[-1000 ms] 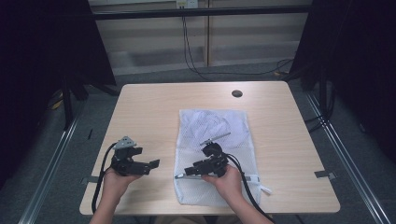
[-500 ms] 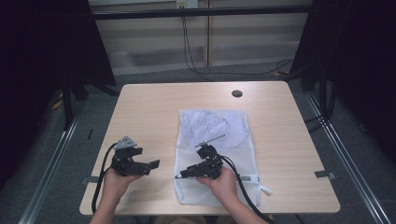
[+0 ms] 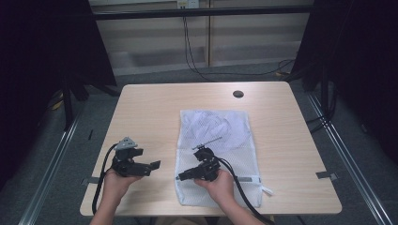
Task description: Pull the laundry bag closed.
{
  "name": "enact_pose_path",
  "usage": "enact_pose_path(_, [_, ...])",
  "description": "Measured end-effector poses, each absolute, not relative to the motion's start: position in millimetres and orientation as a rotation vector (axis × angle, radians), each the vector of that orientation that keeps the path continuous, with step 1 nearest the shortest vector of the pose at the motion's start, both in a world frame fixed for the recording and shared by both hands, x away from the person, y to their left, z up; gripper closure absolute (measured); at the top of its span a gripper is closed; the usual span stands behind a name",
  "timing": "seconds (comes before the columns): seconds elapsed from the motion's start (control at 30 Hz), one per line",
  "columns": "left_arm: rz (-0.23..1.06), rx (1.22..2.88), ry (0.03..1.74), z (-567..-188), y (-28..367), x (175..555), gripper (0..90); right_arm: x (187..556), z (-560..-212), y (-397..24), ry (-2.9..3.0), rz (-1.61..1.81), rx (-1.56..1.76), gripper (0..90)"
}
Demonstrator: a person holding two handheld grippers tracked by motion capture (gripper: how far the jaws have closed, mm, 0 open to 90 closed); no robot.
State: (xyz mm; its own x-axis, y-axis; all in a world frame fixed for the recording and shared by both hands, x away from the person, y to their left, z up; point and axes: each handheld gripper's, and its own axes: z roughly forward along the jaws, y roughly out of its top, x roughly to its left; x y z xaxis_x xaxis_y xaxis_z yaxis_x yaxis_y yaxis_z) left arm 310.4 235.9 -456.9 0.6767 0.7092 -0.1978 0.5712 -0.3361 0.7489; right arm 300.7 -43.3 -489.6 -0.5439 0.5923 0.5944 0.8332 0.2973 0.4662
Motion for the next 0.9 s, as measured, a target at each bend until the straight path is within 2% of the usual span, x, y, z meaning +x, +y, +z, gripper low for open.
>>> enact_pose_path(0.33, [0.205,2.040,0.987,-457,236,311,6.1,302,-491,-37,-2.260,-1.098,-1.294,65.3])
enact_pose_path(0.9, [0.208,2.039,0.984,-457,237,311,6.1,305,-496,-25,-2.285,-1.049,-1.306,76.7])
